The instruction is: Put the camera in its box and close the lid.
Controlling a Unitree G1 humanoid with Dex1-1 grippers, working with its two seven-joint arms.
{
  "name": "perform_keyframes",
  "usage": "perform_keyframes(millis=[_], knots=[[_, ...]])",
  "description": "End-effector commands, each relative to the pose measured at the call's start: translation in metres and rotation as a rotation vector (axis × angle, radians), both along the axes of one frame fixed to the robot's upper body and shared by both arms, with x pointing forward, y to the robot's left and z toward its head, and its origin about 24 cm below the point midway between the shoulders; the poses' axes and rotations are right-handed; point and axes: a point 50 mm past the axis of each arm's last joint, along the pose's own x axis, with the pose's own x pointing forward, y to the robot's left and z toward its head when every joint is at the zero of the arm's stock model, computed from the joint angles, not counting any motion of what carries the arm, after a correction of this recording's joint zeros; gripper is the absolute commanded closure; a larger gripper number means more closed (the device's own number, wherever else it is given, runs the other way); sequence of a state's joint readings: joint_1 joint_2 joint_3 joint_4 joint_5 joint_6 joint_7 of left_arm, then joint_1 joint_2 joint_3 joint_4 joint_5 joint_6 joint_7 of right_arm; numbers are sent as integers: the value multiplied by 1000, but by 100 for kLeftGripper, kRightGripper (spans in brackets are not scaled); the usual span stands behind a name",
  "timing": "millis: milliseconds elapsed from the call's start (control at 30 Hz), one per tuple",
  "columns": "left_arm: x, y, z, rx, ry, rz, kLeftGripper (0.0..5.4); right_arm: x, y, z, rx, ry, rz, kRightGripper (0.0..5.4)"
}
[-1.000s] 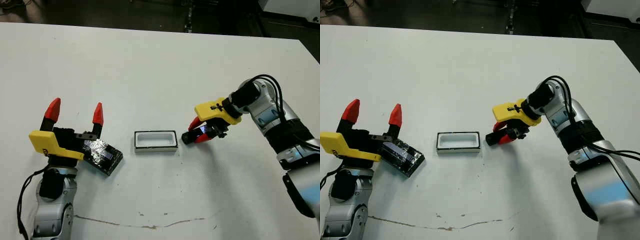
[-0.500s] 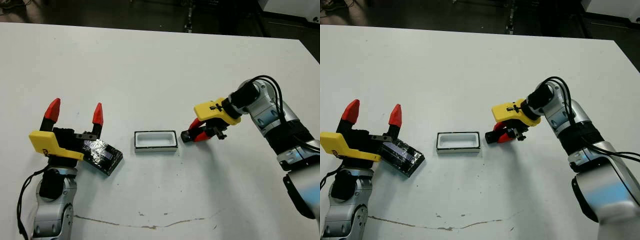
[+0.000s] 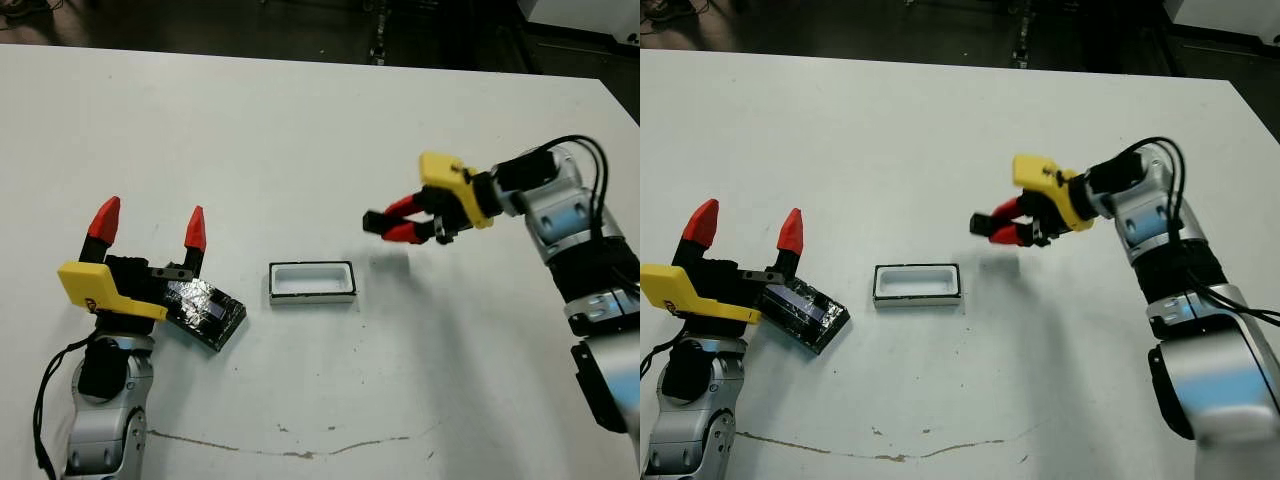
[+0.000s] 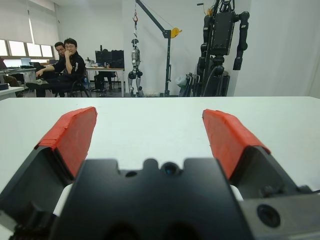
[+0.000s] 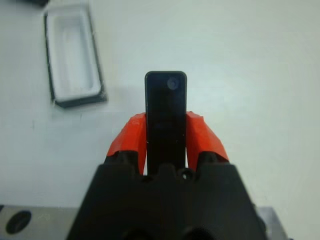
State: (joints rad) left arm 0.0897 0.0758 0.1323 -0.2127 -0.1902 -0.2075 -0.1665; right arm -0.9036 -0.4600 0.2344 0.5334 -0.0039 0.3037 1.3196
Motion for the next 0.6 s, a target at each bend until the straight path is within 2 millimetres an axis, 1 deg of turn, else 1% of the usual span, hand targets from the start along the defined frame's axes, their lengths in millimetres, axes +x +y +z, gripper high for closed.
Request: perform_keyframes(millis=[33,333,467,600], knots=[[-2,1,-5,-3,27,12,0,-4,7,6,84,11,-43,373],[-2,1,-5,5,25,12,0,-21,24,4,199,78,-78,373],[-1,1,-4,11,23,13,0,-28,34,3,203,104,-66,373],[-1,0,-4,9,22,15,0,-30,43,3,196,108,-30,373]])
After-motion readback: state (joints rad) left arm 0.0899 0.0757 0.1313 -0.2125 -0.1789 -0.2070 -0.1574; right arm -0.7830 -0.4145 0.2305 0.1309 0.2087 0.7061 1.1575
